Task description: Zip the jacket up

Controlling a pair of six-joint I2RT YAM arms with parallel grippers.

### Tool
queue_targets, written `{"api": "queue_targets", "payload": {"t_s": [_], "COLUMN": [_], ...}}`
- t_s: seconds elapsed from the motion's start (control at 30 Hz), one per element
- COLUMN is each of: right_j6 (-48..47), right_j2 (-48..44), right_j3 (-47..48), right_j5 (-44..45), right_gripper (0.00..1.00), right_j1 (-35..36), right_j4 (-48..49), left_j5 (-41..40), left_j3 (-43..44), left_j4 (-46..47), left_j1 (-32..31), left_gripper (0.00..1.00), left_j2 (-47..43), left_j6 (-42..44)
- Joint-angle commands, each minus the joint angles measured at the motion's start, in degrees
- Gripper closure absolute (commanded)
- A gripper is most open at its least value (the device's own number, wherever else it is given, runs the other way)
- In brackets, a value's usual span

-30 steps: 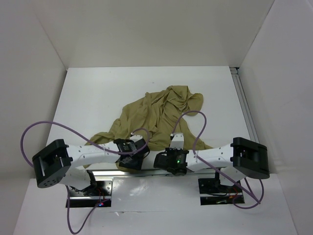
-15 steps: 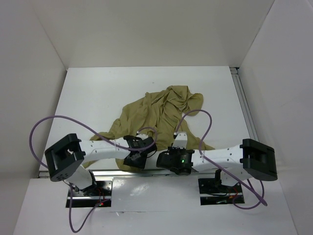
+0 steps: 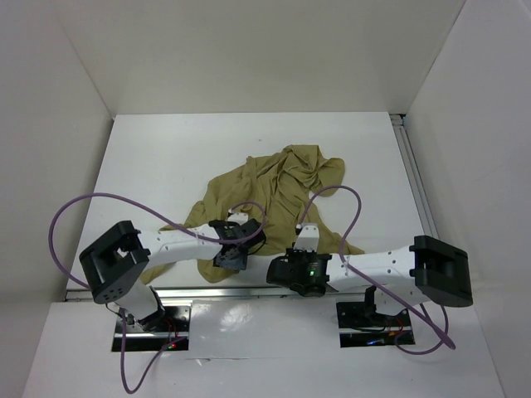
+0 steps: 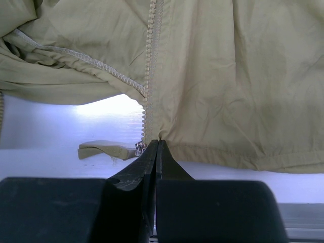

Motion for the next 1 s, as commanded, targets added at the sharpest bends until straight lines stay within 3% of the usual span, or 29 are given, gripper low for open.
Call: {"api": "queue_targets", "payload": {"t_s": [0.0,0.03,0.07,0.27,0.37,0.4,0.63,0.73,0.97], "right_j6": [2.1,2.1,2.1,2.1,2.1,2.1,2.1,-0.5,-21.7], "right_j2": [-2.1,-2.1,-2.1,-2.1,-1.6,-1.6,-1.6,-2.8,-13.4], "right_j3": [-0.5,-0.5,-1.0,-1.0,-1.0,-1.0,-1.6,-2.1,-7.7], "right_j5": [2.8,2.8,2.8,2.8,2.8,2.8,2.8,2.8,2.2], "right_gripper": [1.0,1.0,1.0,1.0,1.0,1.0,1.0,1.0,1.0], "right_j1": [0.4,0.4,0.4,0.4,0.4,0.4,0.4,0.4,3.9], "right_j4": [-2.2,-2.2,-2.2,-2.2,-2.2,-2.2,-1.7,0.9,23.6], "left_j5": [-1.7,-1.7,-0.9,0.1,0.7,0.7,0.7,0.2,1.1], "left_j3": [-0.7,-1.3,-1.3,-1.3,-2.4,-2.9,-3.5,-4.3,-10.7], "left_j4": [1.1,1.1,2.0,2.5,3.9,3.9,4.9,8.0,21.5], "left_j1": [1.0,1.5,1.5,1.5,1.5,1.5,1.5,-2.7,-5.4], "left_gripper": [0.44,0.61,0.66,0.71,0.97,1.0,1.0,1.0,1.0], "left_j2": [1.5,1.5,1.5,2.1,2.1,1.4,-2.9,-10.4,-33.2], "left_j6": [1.6,1.6,2.4,2.4,2.4,2.4,3.1,4.7,11.8]}}
